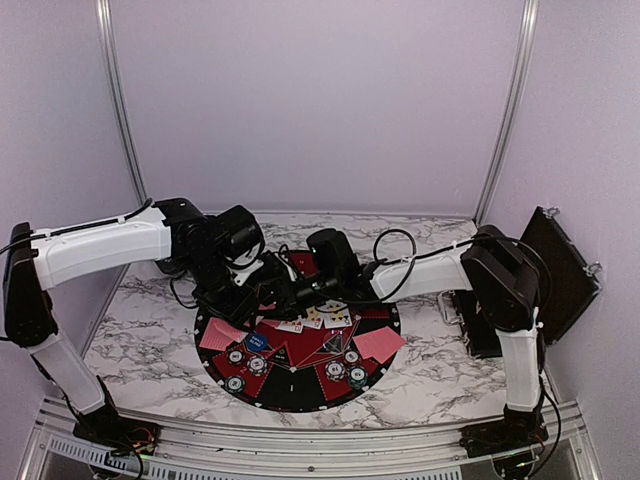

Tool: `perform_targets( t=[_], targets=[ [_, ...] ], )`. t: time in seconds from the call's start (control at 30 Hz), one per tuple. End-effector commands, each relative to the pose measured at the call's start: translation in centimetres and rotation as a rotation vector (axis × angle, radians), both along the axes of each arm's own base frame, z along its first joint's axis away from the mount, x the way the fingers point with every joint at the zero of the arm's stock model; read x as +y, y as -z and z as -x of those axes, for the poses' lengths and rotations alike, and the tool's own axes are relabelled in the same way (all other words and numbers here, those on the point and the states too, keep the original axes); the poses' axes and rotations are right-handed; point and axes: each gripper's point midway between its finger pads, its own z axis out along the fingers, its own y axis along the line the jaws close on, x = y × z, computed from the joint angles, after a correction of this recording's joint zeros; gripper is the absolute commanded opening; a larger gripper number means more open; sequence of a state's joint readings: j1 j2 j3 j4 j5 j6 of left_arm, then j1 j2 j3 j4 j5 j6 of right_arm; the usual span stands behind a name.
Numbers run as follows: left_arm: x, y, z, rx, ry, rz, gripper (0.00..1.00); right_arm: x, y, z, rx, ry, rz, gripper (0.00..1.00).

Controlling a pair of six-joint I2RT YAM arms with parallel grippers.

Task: Distribute texas hold em gaming equipment
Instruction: Adjust the poker card at the face-down deck piles.

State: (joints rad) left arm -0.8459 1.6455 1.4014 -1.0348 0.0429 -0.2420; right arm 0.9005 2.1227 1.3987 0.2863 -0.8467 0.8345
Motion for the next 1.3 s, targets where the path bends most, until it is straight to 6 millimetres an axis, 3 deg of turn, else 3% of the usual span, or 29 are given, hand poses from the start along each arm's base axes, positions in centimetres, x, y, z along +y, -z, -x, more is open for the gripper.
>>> perform_targets(
  t=[0.0,0.37,1.27],
  targets=[
    [-0.5,-1.3,-0.1,-0.017,0.017,0.03,0.53,0.2,1.0,-0.8,-0.018,0.03,0.044,0.22],
    [-0.4,-1.4,-0.1,-0.023,0.015,0.029,0.53,-0.8,1.5,-1.8,-0.016,0.067,0.061,0.19],
    [-0.2,-1.4,-0.1,-0.026,0.013,0.026,0.53,-2.6,1.2,-2.7,0.005,0.117,0.038,0.32]
  ],
)
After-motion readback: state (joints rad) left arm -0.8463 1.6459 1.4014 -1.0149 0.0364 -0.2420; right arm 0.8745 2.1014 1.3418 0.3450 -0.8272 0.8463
